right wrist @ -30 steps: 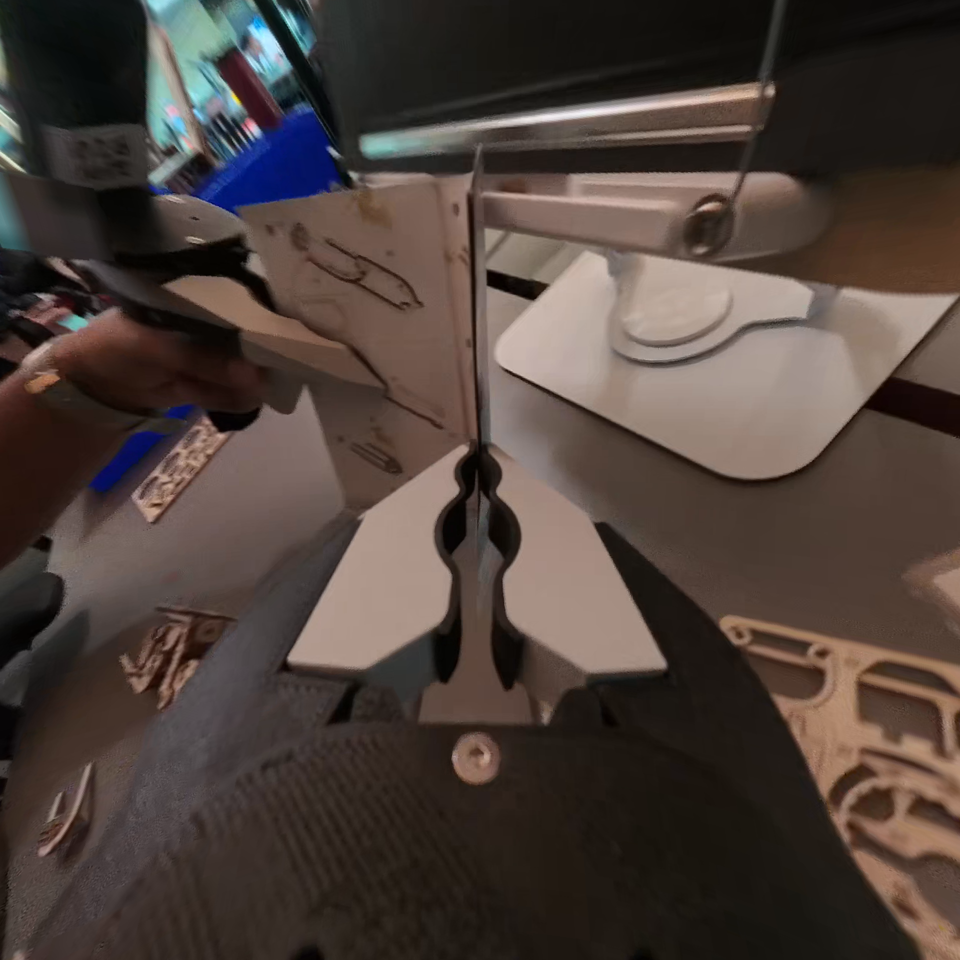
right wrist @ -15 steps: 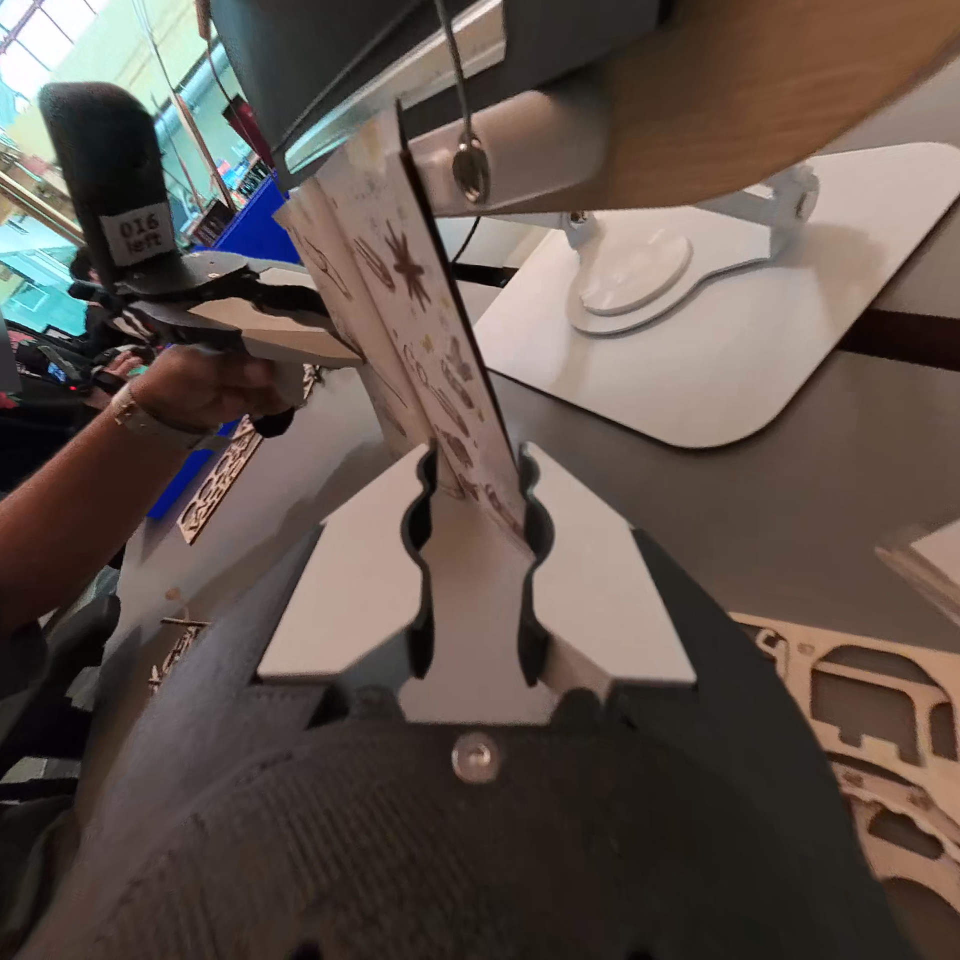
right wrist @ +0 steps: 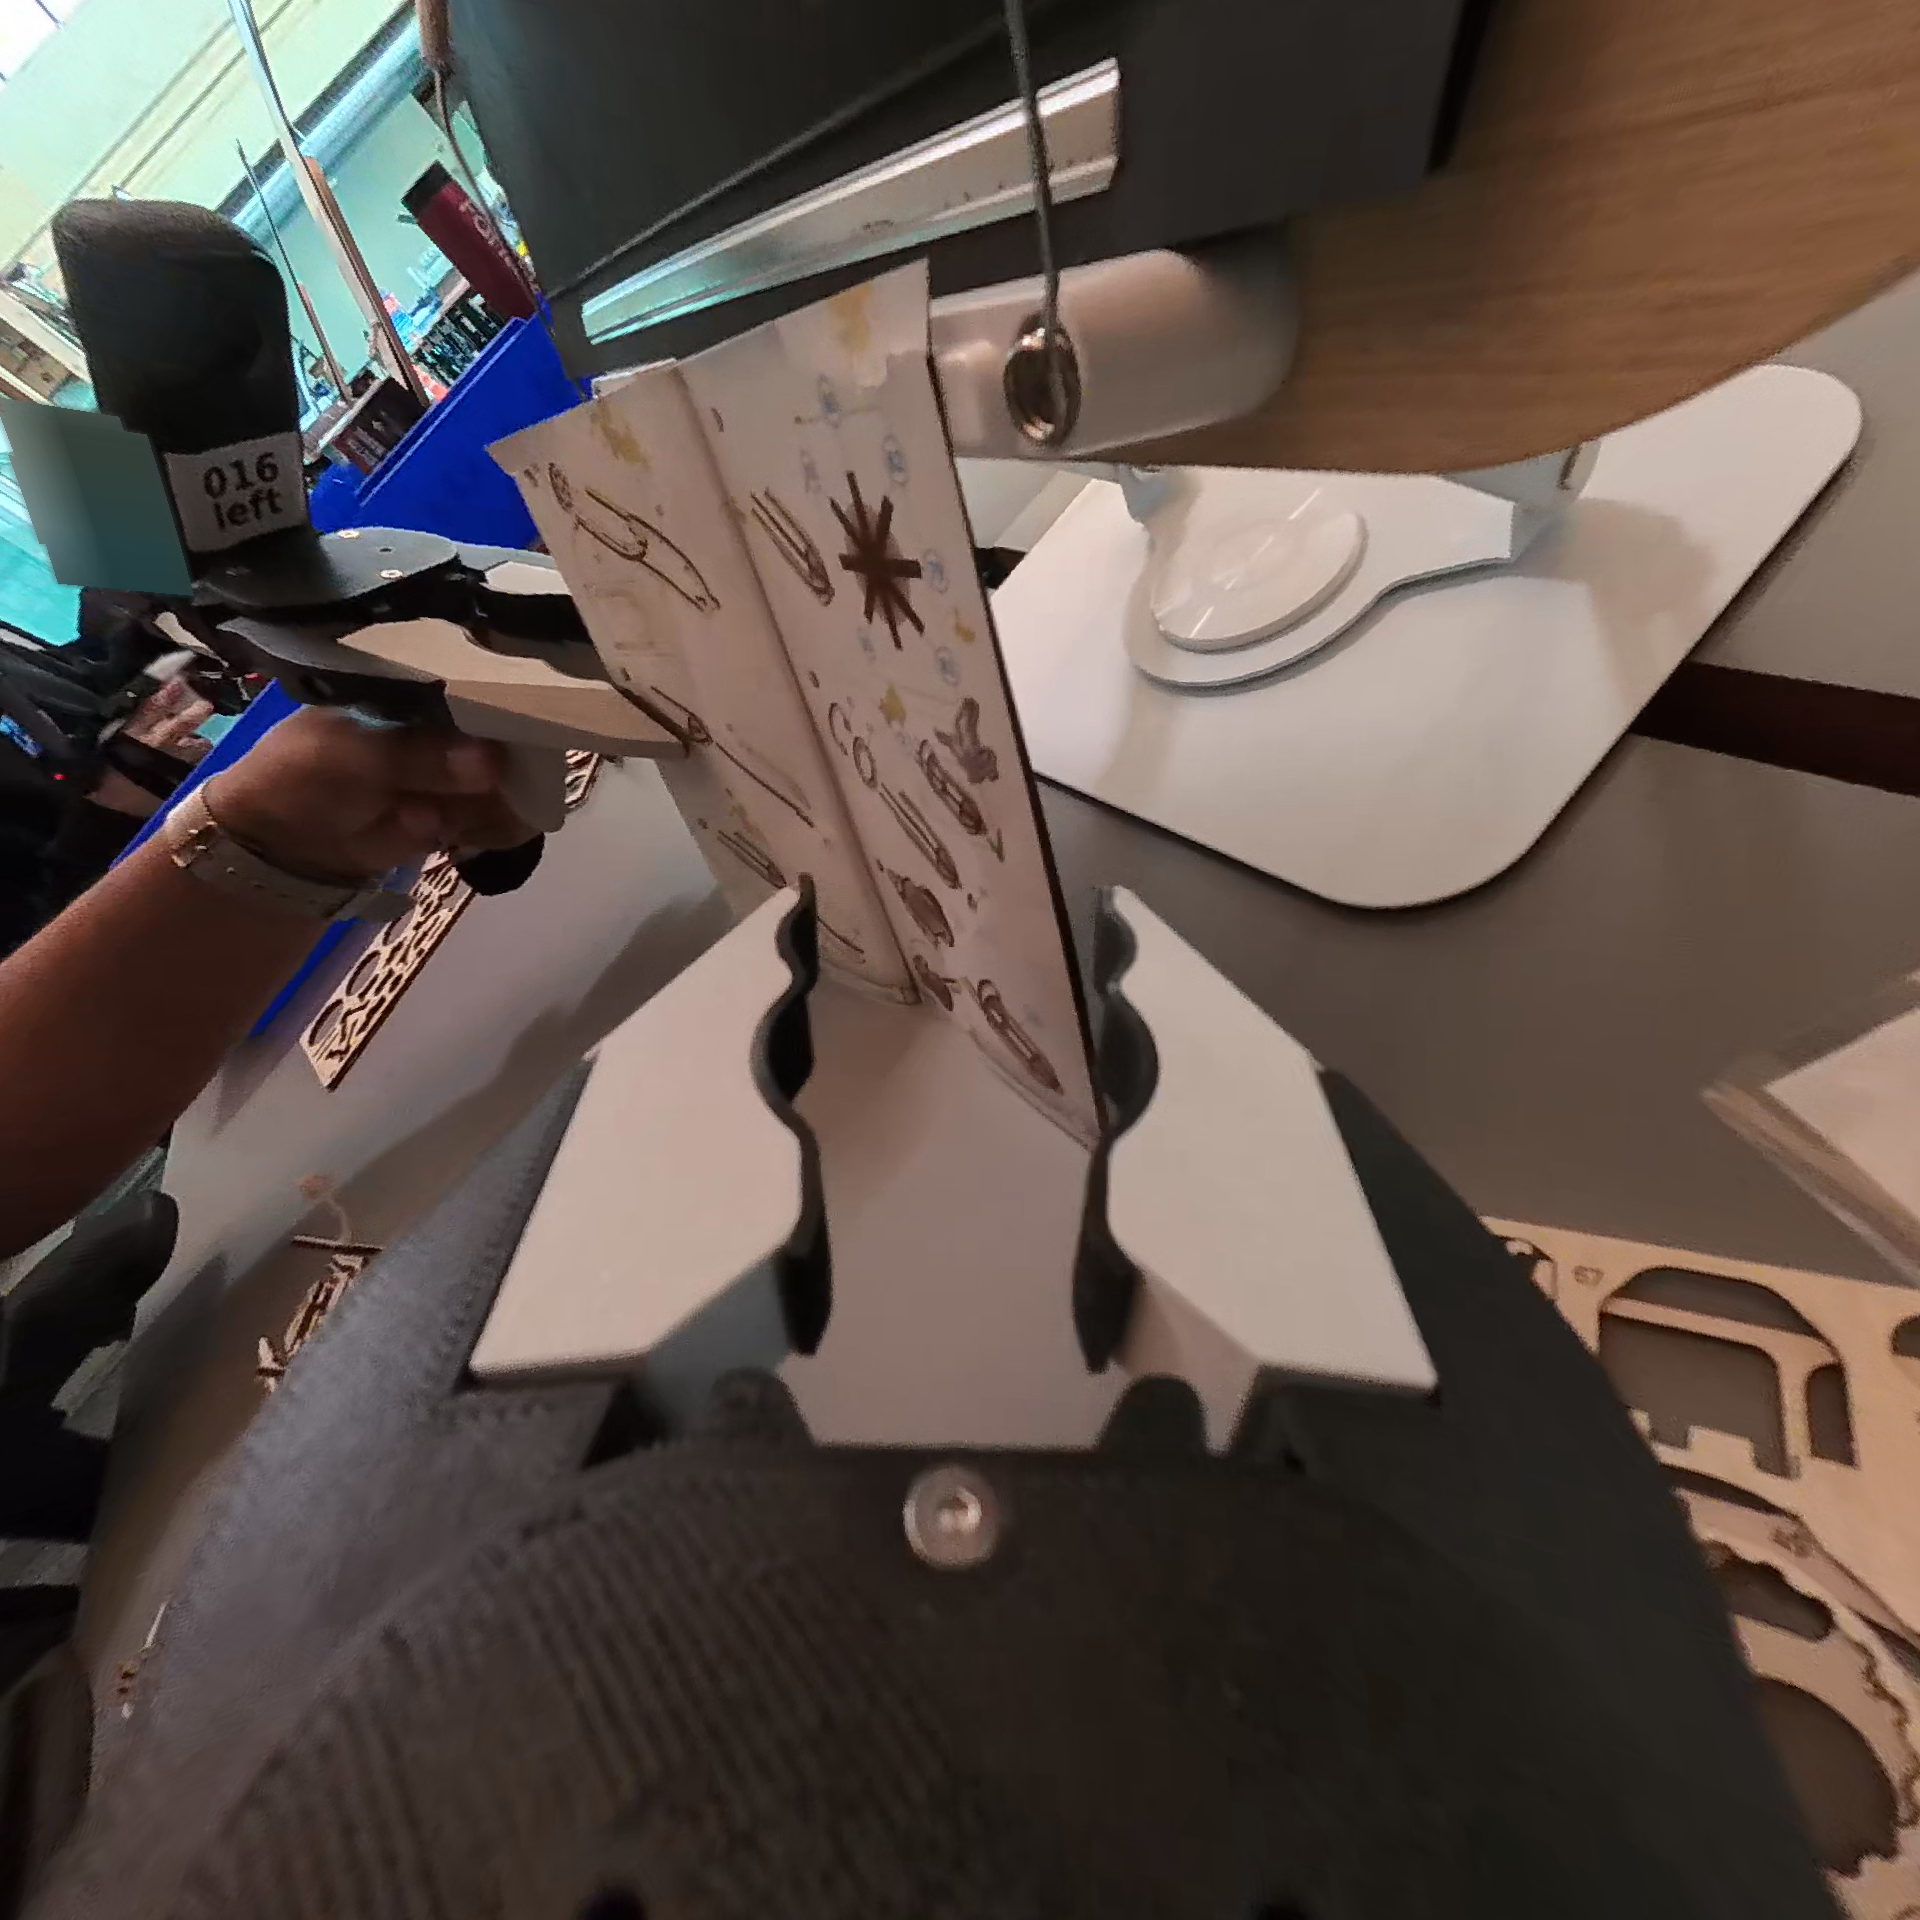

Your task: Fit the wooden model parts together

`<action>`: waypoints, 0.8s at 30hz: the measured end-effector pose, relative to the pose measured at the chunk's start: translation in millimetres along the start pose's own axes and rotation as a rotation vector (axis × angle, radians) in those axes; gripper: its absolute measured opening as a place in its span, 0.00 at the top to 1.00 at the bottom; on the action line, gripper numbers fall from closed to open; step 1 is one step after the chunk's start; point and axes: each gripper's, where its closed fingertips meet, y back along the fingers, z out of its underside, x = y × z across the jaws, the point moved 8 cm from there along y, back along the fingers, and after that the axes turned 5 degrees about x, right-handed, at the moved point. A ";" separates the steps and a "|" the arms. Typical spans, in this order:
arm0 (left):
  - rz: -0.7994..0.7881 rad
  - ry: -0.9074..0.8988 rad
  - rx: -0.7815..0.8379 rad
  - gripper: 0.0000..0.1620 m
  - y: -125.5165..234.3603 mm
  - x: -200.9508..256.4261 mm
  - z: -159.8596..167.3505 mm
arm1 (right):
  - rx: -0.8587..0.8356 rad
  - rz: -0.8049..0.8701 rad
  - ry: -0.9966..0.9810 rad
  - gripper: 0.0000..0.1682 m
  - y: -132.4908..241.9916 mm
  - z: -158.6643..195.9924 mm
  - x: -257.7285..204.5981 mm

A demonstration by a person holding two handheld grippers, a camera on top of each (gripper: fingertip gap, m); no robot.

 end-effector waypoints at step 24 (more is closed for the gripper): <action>0.016 -0.009 0.046 0.76 -20.3 7.4 -21.5 | -0.177 0.059 0.052 0.75 -5.7 15.9 0.6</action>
